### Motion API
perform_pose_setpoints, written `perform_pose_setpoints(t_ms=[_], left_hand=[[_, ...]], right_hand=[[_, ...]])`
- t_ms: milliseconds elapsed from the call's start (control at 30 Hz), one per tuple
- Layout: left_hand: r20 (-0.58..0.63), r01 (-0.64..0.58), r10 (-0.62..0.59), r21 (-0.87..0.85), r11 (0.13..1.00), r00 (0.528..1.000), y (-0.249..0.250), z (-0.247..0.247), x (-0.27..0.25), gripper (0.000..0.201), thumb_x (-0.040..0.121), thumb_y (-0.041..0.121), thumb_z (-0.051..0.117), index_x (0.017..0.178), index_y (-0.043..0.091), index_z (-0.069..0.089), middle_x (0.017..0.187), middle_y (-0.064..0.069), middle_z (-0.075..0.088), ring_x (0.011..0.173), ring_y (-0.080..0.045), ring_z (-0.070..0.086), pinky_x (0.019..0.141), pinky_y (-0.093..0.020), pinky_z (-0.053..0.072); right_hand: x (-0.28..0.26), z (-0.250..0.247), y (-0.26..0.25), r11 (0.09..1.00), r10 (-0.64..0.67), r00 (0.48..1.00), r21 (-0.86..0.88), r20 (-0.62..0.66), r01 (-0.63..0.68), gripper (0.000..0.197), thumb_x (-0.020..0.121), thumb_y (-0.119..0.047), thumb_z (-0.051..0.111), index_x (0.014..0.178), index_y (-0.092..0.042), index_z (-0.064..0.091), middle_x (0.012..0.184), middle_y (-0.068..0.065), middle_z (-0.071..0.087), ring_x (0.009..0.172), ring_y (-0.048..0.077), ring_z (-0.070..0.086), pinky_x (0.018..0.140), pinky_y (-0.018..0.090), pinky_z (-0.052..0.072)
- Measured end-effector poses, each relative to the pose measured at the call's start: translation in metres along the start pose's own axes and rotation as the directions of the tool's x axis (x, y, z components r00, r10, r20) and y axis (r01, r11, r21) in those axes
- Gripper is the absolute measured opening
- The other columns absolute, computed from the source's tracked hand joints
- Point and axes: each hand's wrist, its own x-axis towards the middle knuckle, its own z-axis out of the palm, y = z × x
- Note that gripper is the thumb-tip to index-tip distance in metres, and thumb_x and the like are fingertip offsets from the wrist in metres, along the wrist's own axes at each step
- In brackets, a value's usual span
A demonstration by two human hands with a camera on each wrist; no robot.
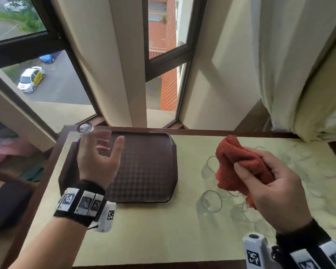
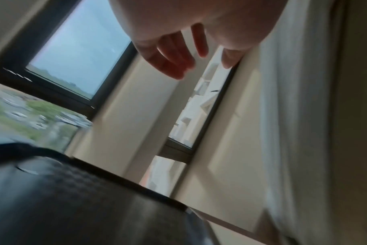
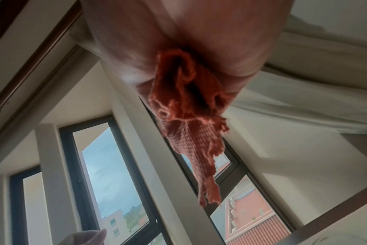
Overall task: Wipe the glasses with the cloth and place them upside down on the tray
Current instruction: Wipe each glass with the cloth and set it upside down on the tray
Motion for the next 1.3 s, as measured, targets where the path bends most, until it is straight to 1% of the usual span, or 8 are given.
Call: perform_pose_setpoints(t_ms=[100, 200, 400, 633, 767, 1000, 1167, 1300], left_hand=[[0.407, -0.041, 0.085, -0.116, 0.992, 0.91, 0.054, 0.018, -0.051, 0.038, 0.092, 0.057, 0.072, 0.11, 0.024, 0.064, 0.097, 0.011, 0.068, 0.081, -0.008, 0.068, 0.069, -0.02, 0.058], [0.768, -0.1, 0.058, 0.008, 0.995, 0.638, 0.081, 0.055, -0.095, 0.071, 0.079, 0.081, 0.069, 0.135, 0.037, 0.057, 0.121, 0.021, 0.061, 0.108, 0.001, 0.057, 0.094, -0.026, 0.056], [0.858, -0.108, -0.187, 0.269, 0.957, 0.478, 0.094, 0.135, -0.16, 0.113, 0.073, 0.074, 0.084, 0.164, 0.036, 0.028, 0.159, 0.009, 0.043, 0.147, -0.013, 0.039, 0.121, -0.037, 0.041], [0.739, 0.059, -0.308, 0.343, 0.938, 0.6, 0.1, 0.174, -0.203, 0.08, 0.085, 0.053, 0.084, 0.15, 0.029, 0.044, 0.146, 0.007, 0.061, 0.133, -0.014, 0.058, 0.11, -0.029, 0.045], [0.633, 0.197, -0.347, 0.297, 0.934, 0.692, 0.112, 0.161, -0.216, 0.082, 0.082, 0.054, 0.087, 0.147, 0.03, 0.045, 0.134, 0.014, 0.064, 0.123, -0.011, 0.063, 0.103, -0.029, 0.048], [0.444, 0.436, -0.336, -0.144, 0.888, 0.831, 0.187, 0.09, -0.185, 0.081, 0.062, 0.065, 0.096, 0.125, 0.032, 0.057, 0.115, 0.019, 0.075, 0.11, -0.002, 0.07, 0.093, -0.027, 0.055], [0.494, 0.548, -0.286, -0.542, 0.637, 0.821, 0.239, 0.061, -0.151, 0.084, 0.055, 0.062, 0.101, 0.125, 0.029, 0.069, 0.127, -0.005, 0.074, 0.119, -0.025, 0.072, 0.107, -0.05, 0.056], [0.553, 0.601, -0.236, -0.735, 0.313, 0.799, 0.272, 0.054, -0.129, 0.083, 0.05, 0.044, 0.108, 0.122, 0.017, 0.078, 0.113, -0.008, 0.071, 0.099, -0.02, 0.069, 0.096, -0.038, 0.061]], right_hand=[[-0.003, -0.023, 0.008, 1.0, -0.027, 1.0, -0.013, -0.015, 0.027, 0.03, 0.091, -0.014, 0.078, 0.113, -0.034, 0.073, 0.094, -0.024, 0.074, 0.072, 0.005, 0.074, 0.048, 0.019, 0.056], [-0.005, -0.043, 0.027, 0.999, -0.028, 1.0, -0.019, 0.005, 0.028, 0.032, 0.092, -0.015, 0.078, 0.114, -0.037, 0.072, 0.099, -0.024, 0.075, 0.083, 0.003, 0.075, 0.06, 0.018, 0.06], [-0.015, -0.071, 0.059, 0.999, 0.0, 0.997, -0.04, 0.076, 0.003, 0.035, 0.093, -0.014, 0.077, 0.116, -0.04, 0.071, 0.1, -0.025, 0.074, 0.089, 0.003, 0.075, 0.068, 0.019, 0.061], [-0.02, -0.103, 0.087, 0.995, -0.027, 0.983, -0.085, 0.183, 0.043, 0.034, 0.094, -0.008, 0.076, 0.125, -0.022, 0.073, 0.092, -0.015, 0.076, 0.085, -0.004, 0.073, 0.067, 0.009, 0.056], [-0.02, -0.117, 0.099, 0.98, -0.097, 0.971, -0.148, 0.217, 0.131, 0.041, 0.092, -0.023, 0.076, 0.133, -0.028, 0.069, 0.107, -0.014, 0.075, 0.093, 0.005, 0.074, 0.081, 0.028, 0.064], [-0.013, -0.131, 0.081, 0.968, -0.225, 0.953, -0.067, 0.204, 0.243, 0.042, 0.093, -0.029, 0.075, 0.134, -0.032, 0.067, 0.11, -0.011, 0.076, 0.098, 0.013, 0.076, 0.085, 0.039, 0.064], [-0.003, -0.127, 0.037, 0.941, -0.338, 0.93, 0.016, 0.148, 0.339, 0.039, 0.095, -0.024, 0.074, 0.133, -0.031, 0.068, 0.109, -0.011, 0.077, 0.096, 0.015, 0.076, 0.084, 0.041, 0.064], [0.001, -0.122, -0.012, 0.907, -0.42, 0.906, 0.055, 0.059, 0.417, 0.033, 0.094, -0.015, 0.078, 0.124, -0.027, 0.071, 0.099, -0.017, 0.077, 0.086, 0.002, 0.074, 0.076, 0.023, 0.062]])
